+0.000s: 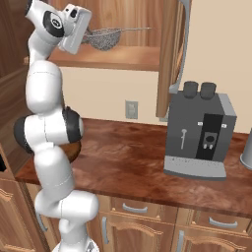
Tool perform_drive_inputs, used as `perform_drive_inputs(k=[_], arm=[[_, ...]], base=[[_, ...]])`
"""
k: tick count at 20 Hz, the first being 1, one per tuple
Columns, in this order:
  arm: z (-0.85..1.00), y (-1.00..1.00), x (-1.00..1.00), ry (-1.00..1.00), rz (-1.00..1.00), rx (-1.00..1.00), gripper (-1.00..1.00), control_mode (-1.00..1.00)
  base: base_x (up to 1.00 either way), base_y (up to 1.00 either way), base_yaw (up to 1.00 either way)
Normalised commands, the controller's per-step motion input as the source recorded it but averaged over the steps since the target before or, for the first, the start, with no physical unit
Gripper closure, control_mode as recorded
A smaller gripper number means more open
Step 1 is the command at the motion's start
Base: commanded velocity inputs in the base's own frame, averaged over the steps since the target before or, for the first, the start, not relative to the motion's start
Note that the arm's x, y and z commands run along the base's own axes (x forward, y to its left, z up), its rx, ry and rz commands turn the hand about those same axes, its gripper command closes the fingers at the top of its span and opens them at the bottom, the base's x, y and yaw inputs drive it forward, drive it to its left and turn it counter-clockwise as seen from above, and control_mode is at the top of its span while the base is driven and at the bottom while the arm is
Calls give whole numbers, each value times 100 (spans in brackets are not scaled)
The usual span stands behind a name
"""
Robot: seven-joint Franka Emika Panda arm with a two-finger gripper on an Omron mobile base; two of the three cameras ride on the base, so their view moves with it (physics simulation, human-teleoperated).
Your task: Open the cabinet and setup a tea strainer by placing it in the bowl upright.
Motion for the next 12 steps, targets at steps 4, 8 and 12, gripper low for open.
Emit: perform_drive_inputs(k=[4, 8, 12], arm=[[-4, 0, -61, -12, 0, 0, 100, -100], [0, 9, -90, -3, 0, 0, 100, -100], [0, 23, -100, -8, 0, 0, 100, -100]], base=[[0, 0, 0], [0, 0, 0], [0, 0, 0]])
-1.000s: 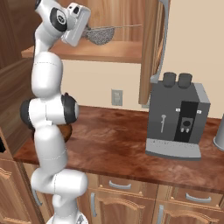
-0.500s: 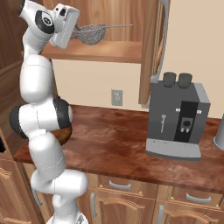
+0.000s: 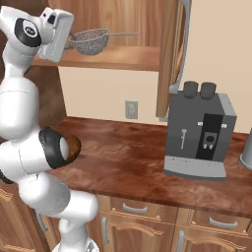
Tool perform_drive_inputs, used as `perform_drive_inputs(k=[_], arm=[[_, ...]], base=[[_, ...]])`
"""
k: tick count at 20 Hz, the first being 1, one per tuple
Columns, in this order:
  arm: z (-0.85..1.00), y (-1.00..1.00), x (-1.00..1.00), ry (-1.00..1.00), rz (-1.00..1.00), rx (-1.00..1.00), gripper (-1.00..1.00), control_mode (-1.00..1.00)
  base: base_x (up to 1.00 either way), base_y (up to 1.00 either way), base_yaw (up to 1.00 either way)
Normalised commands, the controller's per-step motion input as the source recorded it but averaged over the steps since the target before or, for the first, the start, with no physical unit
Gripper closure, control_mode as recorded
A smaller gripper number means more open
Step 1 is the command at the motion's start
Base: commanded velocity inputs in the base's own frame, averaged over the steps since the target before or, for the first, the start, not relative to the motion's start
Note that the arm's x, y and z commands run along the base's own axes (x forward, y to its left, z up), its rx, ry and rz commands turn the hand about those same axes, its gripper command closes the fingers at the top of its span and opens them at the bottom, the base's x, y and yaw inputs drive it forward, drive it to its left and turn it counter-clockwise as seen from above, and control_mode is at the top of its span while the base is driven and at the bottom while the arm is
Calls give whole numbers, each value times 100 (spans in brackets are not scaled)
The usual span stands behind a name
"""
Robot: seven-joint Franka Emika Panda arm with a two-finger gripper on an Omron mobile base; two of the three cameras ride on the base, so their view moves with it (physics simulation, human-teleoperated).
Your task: Open the cabinet and setup a tea strainer by placing it in the bowl upright.
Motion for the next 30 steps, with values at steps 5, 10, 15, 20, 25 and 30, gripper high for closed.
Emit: perform_drive_inputs(k=[5, 10, 15, 20, 25, 30], arm=[[0, 6, -100, -7, 0, 7, 100, -100], [-1, 0, -84, -1, 0, 17, 100, -100], [-2, 13, -95, 0, 6, 13, 100, -100], [-25, 3, -86, 0, 19, 13, 100, -100], [-48, 0, -70, 9, 26, 6, 100, -100], [-74, 0, -57, 10, 22, 0, 100, -100]], base=[[0, 0, 0], [0, 0, 0], [0, 0, 0], [0, 0, 0], [0, 0, 0], [0, 0, 0]])
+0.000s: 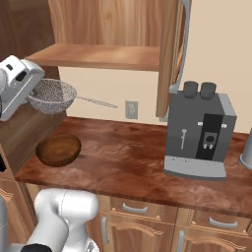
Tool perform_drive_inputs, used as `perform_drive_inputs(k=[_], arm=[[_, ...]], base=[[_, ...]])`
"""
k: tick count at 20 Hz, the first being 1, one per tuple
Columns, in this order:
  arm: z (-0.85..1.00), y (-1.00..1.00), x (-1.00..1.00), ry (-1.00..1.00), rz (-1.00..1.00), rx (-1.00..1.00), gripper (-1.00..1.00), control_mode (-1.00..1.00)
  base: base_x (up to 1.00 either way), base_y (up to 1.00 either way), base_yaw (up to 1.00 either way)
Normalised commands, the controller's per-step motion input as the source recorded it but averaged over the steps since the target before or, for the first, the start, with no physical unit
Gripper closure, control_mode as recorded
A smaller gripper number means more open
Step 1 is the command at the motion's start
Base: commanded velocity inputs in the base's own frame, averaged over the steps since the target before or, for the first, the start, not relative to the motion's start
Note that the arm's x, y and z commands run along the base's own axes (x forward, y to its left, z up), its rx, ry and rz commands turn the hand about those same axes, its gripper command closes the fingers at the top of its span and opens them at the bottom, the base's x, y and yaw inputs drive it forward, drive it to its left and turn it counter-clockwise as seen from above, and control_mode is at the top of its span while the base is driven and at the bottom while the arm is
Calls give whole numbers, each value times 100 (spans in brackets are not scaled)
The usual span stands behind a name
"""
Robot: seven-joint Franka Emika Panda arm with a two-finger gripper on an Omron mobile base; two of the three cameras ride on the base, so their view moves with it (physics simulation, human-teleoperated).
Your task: Open the cabinet and setup a tea strainer by placing it in the bowl upright.
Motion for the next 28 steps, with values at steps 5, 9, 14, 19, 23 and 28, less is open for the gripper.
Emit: perform_drive_inputs(k=[5, 9, 14, 19, 23, 28], arm=[[-87, 3, -23, 7, 13, -1, 100, -100], [-71, 32, 0, 13, 4, -1, 100, -100], [-49, 26, 3, 2, 0, 0, 100, -100], [-54, 15, 12, 1, 0, 0, 100, -100], [-49, 17, 14, 0, 0, 0, 100, -100], [-32, 30, 15, 0, 0, -1, 100, -100]], base=[[0, 0, 0], [0, 0, 0], [0, 0, 0], [0, 0, 0], [0, 0, 0], [0, 0, 0]])
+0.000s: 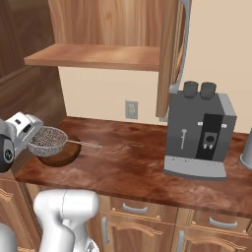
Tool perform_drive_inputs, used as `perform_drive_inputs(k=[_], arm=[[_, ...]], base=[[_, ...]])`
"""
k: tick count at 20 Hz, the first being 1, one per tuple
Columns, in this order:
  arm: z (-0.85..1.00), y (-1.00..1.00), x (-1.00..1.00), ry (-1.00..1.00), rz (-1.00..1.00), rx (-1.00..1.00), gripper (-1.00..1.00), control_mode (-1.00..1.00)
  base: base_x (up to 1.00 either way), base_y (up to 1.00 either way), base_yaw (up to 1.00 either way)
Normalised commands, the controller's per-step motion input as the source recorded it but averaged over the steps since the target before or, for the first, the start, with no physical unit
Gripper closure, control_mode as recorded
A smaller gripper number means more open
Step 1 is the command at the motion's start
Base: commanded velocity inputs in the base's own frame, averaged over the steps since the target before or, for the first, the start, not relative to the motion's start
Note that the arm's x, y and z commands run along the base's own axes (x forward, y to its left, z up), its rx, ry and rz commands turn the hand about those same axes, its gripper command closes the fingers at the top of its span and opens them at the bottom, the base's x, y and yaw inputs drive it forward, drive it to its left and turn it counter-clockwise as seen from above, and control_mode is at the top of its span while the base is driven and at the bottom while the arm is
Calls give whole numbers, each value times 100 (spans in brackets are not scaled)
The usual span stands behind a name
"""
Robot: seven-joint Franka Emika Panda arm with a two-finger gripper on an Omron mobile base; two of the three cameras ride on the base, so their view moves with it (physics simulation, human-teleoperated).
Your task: Open the cabinet and setup a tea strainer by placing it in the bowl upright.
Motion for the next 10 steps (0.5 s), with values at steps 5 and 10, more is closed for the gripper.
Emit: perform_drive_inputs(k=[5, 10], arm=[[-28, 27, 17, 0, 0, -2, 100, -100], [-42, 2, 16, 0, 0, -2, 100, -100]], base=[[0, 0, 0], [0, 0, 0]])
